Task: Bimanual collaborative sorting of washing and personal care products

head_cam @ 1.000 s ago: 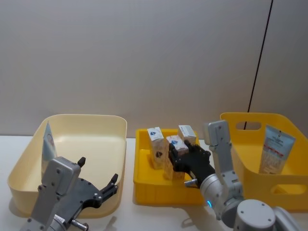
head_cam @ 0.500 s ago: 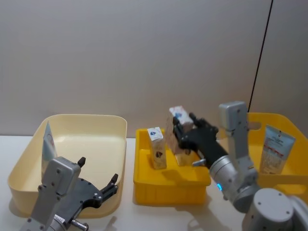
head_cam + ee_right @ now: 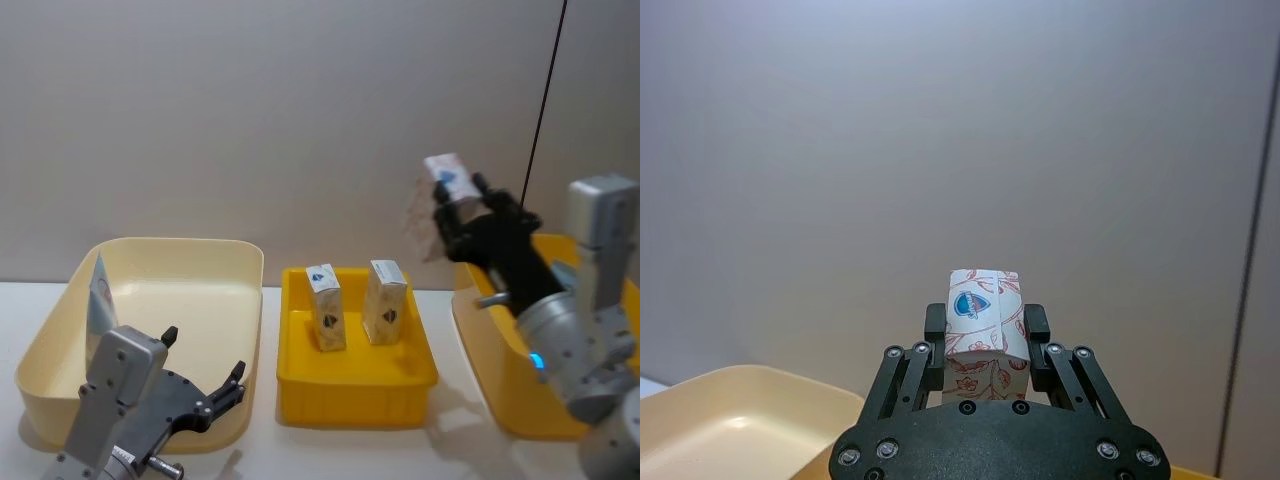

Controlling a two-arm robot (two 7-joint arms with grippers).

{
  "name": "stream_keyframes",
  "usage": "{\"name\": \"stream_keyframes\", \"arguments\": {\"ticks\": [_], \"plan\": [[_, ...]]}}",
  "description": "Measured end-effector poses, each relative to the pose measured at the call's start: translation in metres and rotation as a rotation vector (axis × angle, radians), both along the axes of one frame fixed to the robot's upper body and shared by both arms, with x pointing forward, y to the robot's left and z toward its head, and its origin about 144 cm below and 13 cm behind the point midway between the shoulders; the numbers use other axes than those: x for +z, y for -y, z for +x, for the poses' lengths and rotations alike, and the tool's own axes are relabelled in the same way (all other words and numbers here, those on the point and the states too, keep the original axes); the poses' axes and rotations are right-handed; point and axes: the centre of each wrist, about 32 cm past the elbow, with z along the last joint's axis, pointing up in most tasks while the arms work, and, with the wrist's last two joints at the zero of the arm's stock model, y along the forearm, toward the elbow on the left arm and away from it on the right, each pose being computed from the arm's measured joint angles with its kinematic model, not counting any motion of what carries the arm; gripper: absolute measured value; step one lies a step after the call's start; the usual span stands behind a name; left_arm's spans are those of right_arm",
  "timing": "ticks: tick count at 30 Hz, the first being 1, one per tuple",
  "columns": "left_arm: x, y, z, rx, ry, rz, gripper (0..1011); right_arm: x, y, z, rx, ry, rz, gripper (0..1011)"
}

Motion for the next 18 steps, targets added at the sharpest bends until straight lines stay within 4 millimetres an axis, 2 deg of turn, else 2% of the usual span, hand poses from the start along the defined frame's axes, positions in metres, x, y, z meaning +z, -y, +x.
{"name": "stream_keyframes", "arguments": {"ticks": [5, 18], "plan": [[0.000, 0.000, 0.000, 0.000, 0.000, 0.000, 1003, 0.005, 0.019, -0.012, -0.051, 0.032, 0.011, 446], [0.000, 0.000, 0.000, 0.000, 0.000, 0.000, 1004, 0.007, 0.044, -0.034, -0.156, 0.008, 0.011, 446]]}}
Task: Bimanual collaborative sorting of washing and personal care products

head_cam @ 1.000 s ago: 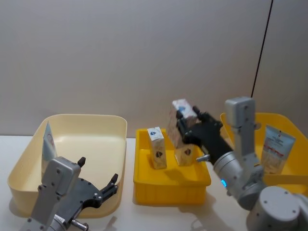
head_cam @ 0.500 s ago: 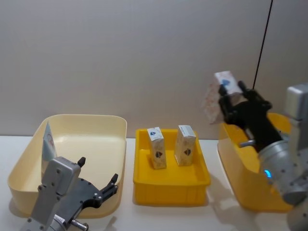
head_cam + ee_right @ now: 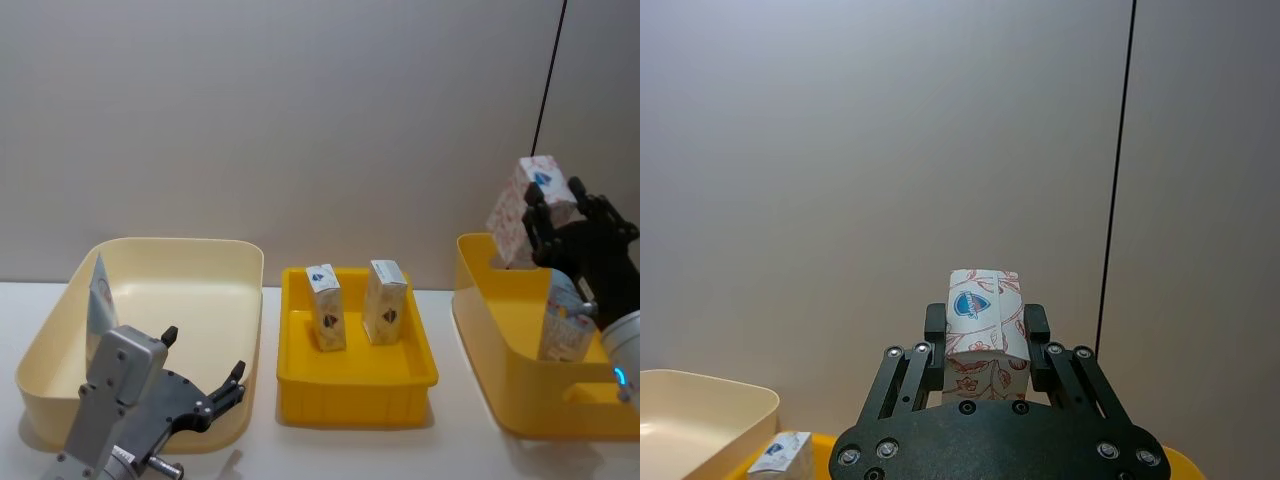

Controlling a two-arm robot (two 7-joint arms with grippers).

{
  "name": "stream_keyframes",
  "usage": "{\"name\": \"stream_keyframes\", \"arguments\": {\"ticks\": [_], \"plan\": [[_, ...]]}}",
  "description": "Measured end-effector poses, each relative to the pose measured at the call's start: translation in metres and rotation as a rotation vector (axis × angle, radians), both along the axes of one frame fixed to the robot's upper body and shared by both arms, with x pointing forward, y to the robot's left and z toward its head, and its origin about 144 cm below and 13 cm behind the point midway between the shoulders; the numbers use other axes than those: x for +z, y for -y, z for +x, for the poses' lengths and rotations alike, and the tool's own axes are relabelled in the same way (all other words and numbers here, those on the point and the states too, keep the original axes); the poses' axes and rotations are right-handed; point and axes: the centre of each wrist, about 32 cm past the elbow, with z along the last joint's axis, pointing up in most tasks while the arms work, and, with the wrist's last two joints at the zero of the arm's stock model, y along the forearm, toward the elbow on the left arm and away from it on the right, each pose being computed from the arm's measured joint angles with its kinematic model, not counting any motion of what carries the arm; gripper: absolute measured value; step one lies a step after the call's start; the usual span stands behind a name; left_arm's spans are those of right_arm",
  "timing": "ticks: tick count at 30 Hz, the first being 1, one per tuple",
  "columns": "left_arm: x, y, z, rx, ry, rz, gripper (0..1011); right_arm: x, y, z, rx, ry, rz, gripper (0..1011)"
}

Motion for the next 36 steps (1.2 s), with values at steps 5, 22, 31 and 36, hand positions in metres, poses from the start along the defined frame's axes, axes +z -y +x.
{"name": "stream_keyframes", "arguments": {"ticks": [5, 22, 31, 36], "plan": [[0.000, 0.000, 0.000, 0.000, 0.000, 0.000, 1004, -0.001, 0.005, -0.005, -0.031, -0.019, -0.004, 446], [0.000, 0.000, 0.000, 0.000, 0.000, 0.000, 1003, -0.008, 0.015, -0.011, -0.108, -0.109, -0.018, 446], [0.000, 0.000, 0.000, 0.000, 0.000, 0.000, 1003, -0.018, 0.017, -0.010, -0.132, -0.191, -0.028, 446], [0.000, 0.000, 0.000, 0.000, 0.000, 0.000, 1003, -0.023, 0.017, -0.009, -0.137, -0.224, -0.031, 446]]}}
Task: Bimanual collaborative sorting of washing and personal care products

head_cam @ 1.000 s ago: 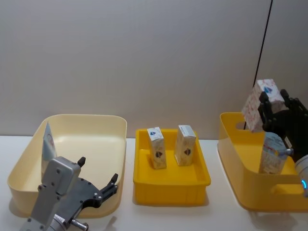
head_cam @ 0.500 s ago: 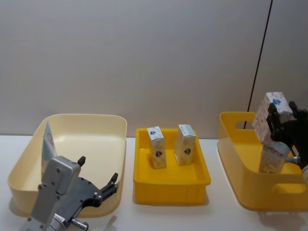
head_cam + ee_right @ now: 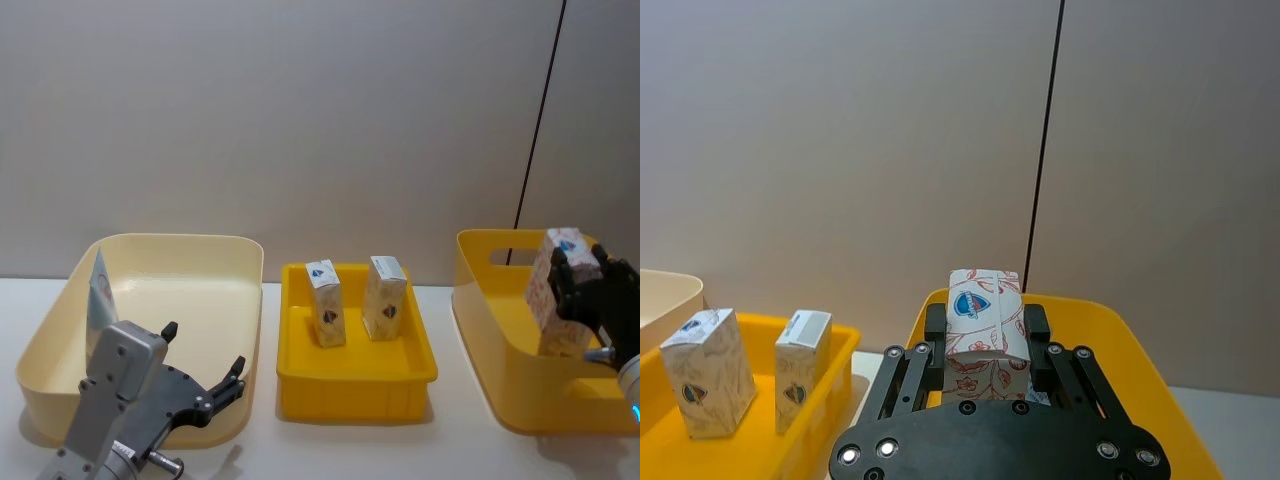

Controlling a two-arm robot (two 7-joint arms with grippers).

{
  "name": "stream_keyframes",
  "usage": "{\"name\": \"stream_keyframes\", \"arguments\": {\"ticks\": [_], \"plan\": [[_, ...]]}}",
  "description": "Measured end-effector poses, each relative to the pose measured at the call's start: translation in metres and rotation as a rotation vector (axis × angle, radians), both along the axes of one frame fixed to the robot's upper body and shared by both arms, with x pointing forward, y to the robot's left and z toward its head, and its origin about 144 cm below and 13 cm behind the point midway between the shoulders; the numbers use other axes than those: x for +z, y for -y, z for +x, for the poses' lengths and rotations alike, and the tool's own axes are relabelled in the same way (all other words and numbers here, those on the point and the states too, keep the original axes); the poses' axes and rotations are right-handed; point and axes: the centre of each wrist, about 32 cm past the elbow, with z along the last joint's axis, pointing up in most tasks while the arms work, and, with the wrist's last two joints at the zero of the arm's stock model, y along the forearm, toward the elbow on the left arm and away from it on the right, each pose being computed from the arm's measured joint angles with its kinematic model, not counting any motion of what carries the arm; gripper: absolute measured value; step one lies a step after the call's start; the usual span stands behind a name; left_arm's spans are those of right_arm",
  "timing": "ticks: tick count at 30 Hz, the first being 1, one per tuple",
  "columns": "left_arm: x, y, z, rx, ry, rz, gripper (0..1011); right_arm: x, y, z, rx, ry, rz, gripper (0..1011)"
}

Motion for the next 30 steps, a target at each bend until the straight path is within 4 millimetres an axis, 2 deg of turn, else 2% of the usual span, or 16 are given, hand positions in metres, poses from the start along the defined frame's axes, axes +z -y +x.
{"name": "stream_keyframes", "arguments": {"ticks": [5, 7, 13, 14, 20, 21, 25, 30], "plan": [[0.0000, 0.0000, 0.0000, 0.000, 0.000, 0.000, 1003, -0.0042, -0.0012, 0.0018, 0.000, -0.030, 0.000, 450], [0.0000, 0.0000, 0.0000, 0.000, 0.000, 0.000, 1003, -0.0050, -0.0013, 0.0022, -0.001, -0.035, -0.001, 487], [0.0000, 0.0000, 0.0000, 0.000, 0.000, 0.000, 1003, -0.0072, -0.0022, 0.0033, 0.002, -0.053, -0.002, 675], [0.0000, 0.0000, 0.0000, 0.000, 0.000, 0.000, 1003, -0.0074, -0.0022, 0.0034, 0.002, -0.055, -0.003, 735], [0.0000, 0.0000, 0.0000, 0.000, 0.000, 0.000, 1003, -0.0089, -0.0027, 0.0039, 0.002, -0.065, -0.003, 874], [0.0000, 0.0000, 0.0000, 0.000, 0.000, 0.000, 1003, -0.0091, -0.0027, 0.0041, 0.002, -0.067, -0.003, 931], [0.0000, 0.0000, 0.0000, 0.000, 0.000, 0.000, 1003, -0.0097, -0.0029, 0.0043, 0.002, -0.071, -0.003, 1000], [0.0000, 0.0000, 0.0000, 0.000, 0.000, 0.000, 1003, -0.0098, -0.0031, 0.0043, 0.006, -0.071, -0.004, 1001]]}}
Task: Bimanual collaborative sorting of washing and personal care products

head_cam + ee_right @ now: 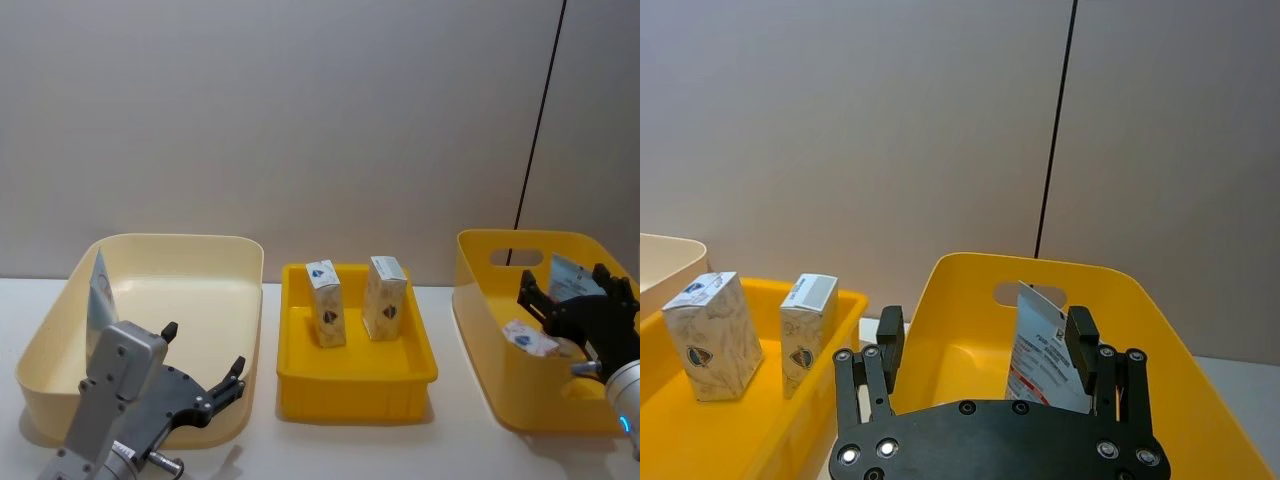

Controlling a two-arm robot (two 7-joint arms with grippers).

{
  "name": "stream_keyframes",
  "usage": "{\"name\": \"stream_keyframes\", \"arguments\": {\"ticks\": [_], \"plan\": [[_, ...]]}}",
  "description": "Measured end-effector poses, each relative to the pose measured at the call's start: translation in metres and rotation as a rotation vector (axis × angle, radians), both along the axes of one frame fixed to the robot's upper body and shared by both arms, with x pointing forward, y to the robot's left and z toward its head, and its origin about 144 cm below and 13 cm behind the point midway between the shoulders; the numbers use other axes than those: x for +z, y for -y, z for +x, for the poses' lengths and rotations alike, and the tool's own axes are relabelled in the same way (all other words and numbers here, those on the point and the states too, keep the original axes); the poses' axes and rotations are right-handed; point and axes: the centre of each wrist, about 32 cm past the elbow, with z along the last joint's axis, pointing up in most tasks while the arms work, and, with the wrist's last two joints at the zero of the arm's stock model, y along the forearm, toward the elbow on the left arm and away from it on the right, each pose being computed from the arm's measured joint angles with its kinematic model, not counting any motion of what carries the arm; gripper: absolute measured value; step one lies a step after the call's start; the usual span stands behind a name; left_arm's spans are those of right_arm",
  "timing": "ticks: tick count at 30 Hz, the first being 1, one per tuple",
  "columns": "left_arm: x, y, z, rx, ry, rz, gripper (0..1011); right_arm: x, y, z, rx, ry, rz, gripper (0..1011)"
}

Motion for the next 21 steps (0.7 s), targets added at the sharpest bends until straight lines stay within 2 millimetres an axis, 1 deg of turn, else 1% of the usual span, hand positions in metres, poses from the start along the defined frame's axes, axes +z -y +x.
{"name": "stream_keyframes", "arguments": {"ticks": [14, 21], "plan": [[0.0000, 0.0000, 0.0000, 0.000, 0.000, 0.000, 1003, 0.0037, 0.0006, -0.0054, 0.094, 0.067, 0.016, 1001], [0.0000, 0.0000, 0.0000, 0.000, 0.000, 0.000, 1003, -0.0008, -0.0029, -0.0093, 0.109, 0.061, 0.015, 1001]]}}
